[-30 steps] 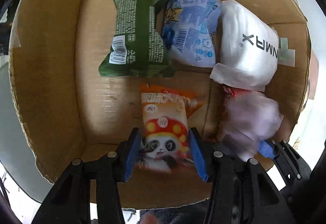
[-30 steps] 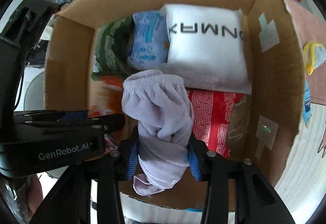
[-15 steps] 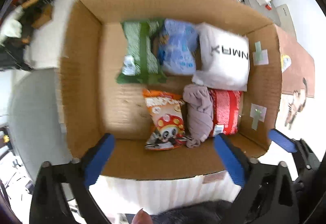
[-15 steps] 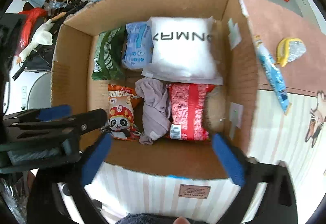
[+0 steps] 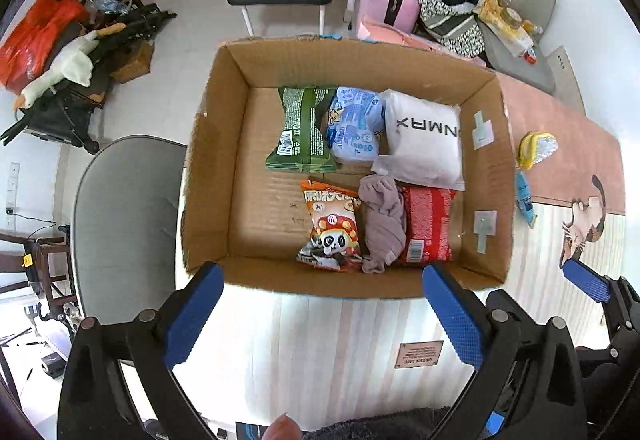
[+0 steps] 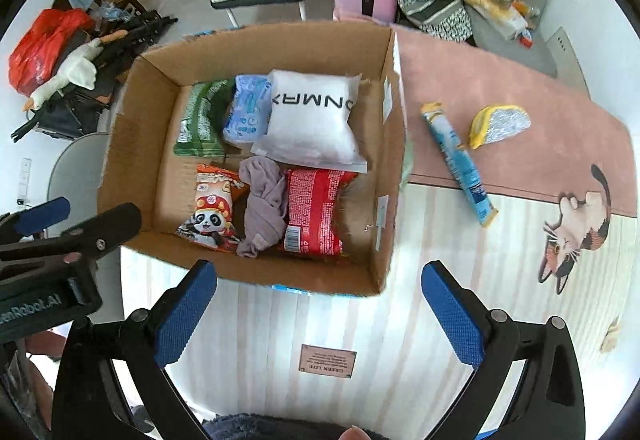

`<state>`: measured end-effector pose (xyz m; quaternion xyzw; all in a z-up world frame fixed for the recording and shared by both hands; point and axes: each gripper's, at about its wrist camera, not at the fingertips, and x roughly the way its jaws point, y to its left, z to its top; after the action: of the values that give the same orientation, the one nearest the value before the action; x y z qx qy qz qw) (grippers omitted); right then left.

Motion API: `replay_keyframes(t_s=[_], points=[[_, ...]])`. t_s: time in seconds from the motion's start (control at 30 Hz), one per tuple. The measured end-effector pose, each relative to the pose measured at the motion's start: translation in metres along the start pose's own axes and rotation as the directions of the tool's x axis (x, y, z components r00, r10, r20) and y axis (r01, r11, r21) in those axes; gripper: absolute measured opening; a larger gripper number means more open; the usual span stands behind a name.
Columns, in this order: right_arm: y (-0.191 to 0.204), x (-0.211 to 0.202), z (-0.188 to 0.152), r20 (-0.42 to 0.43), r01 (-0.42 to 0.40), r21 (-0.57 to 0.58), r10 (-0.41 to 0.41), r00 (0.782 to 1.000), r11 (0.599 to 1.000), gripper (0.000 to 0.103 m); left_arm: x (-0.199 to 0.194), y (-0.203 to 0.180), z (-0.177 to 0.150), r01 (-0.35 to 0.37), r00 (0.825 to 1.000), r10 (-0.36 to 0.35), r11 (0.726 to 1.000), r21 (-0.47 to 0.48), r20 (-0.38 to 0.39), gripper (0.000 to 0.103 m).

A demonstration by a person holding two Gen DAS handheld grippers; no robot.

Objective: Organize soft objects
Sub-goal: 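Grasp the yellow-rimmed silver sponge with the right tool while the left tool grasps the blue-white tube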

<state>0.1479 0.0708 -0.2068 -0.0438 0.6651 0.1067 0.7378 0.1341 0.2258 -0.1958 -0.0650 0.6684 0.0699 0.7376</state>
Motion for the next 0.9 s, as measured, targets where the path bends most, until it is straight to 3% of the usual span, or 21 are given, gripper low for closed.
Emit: replay_keyframes(t_s=[0.3, 0.4, 0.5, 0.63, 0.73, 0.9], points=[[-0.015, -0.041, -0.017, 0.081, -0.050, -0.024, 0.052, 0.995, 0.998, 0.103, -0.046, -0.021, -0.021, -0.036, 0.994, 0.038, 0.999, -0.015, 0.107, 0.102], [-0.038, -0.053, -0.020, 0.106, -0.084, 0.002, 0.084, 0.991, 0.996, 0.103, -0.060, -0.043, -0.020, -0.061, 0.987, 0.062, 0.998, -0.011, 0.151, 0.102], [-0.084, -0.058, -0.016, 0.087, -0.135, 0.076, 0.129, 0.988, 0.988, 0.103, -0.065, -0.077, -0.013, -0.042, 0.985, 0.039, 0.999, 0.013, 0.169, 0.102], [-0.152, -0.055, -0.003, 0.047, -0.116, 0.174, 0.110, 0.993, 0.978, 0.103, -0.046, -0.130, 0.010, 0.055, 0.990, -0.059, 0.998, 0.034, 0.125, 0.102], [-0.205, -0.041, 0.011, 0.001, -0.090, 0.241, 0.093, 0.996, 0.966, 0.103, -0.013, -0.169, 0.034, 0.155, 0.987, -0.155, 0.988, 0.008, 0.043, 0.102], [-0.279, -0.002, 0.034, -0.073, -0.117, 0.381, 0.156, 0.985, 0.917, 0.103, 0.028, -0.216, 0.066, 0.187, 0.982, -0.188, 0.977, -0.098, 0.001, 0.102]])
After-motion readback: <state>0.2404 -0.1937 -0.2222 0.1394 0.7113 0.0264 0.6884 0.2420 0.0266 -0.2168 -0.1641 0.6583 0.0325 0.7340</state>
